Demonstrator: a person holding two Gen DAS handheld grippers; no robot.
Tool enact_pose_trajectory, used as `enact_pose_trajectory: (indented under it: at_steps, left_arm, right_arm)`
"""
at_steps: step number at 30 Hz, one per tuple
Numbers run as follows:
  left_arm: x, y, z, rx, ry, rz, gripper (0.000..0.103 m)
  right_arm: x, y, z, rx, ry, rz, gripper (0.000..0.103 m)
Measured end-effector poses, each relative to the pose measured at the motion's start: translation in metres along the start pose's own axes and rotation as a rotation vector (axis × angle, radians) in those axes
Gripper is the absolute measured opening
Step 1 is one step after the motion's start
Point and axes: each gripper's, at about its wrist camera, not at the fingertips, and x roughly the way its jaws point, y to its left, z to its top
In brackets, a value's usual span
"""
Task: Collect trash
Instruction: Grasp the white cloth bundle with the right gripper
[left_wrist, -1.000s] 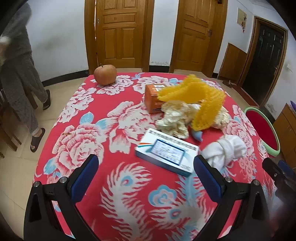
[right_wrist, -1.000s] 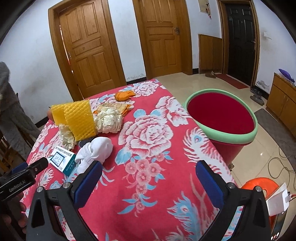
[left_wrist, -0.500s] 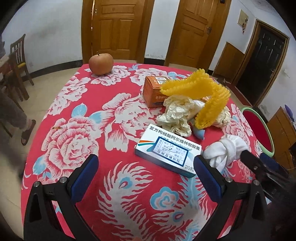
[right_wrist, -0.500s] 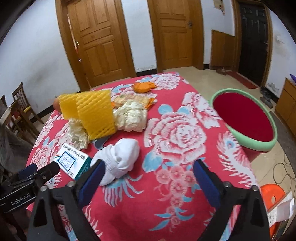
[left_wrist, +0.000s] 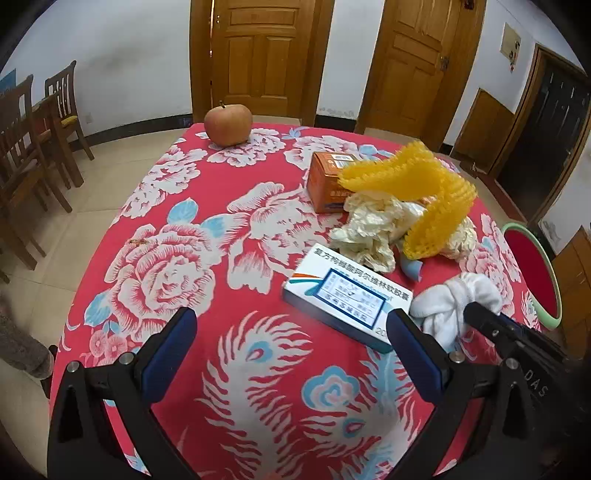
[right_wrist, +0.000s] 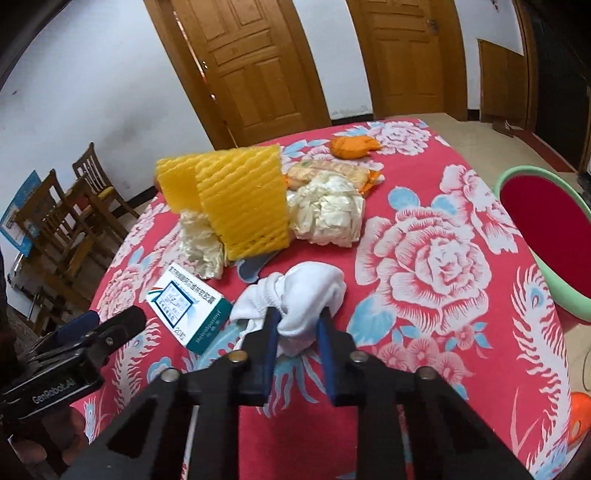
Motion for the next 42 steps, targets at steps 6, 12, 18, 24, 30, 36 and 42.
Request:
enact_pose_trajectory:
  at_steps: [6,12,18,24,30,36,42]
  left_arm:
    - [0.005,-0.018,-0.003,0.025,0.040,-0.026,0.101]
    - [0.017,-0.040,-0.008,0.071,0.080,-0.028,0.101]
    - [0.032,-0.045,-0.011,0.116,0.094,0.062,0.101]
    - [0.035,-0.032,-0.009,0.101,0.099,0.110,0.101]
    - [0.036,-0.012,-0.008,0.082,0.114,0.155,0.101]
    - [0.034,0.013,-0.004,0.053,0.110,0.224,0.101]
    - [0.024,0.032,0.003,0.001,0.118,0.213,0.100]
  right_arm:
    - [-0.020,-0.013,-0.003,0.021,-0.046,0.038,0.013]
    - [-0.043,-0.035,-0.009,0.069,-0.087,0.029,0.013]
    - [-0.065,-0.057,-0.012,0.112,-0.129,0.002,0.013]
    - [-0.076,-0.068,-0.016,0.136,-0.146,-0.007,0.013]
    - [-0.078,-0.070,-0.017,0.137,-0.145,-0.002,0.013]
    - [-0.082,-0.075,-0.019,0.149,-0.159,-0.001,0.013]
    - [-0.083,-0.077,-0.020,0.148,-0.162,-0.004,0.013]
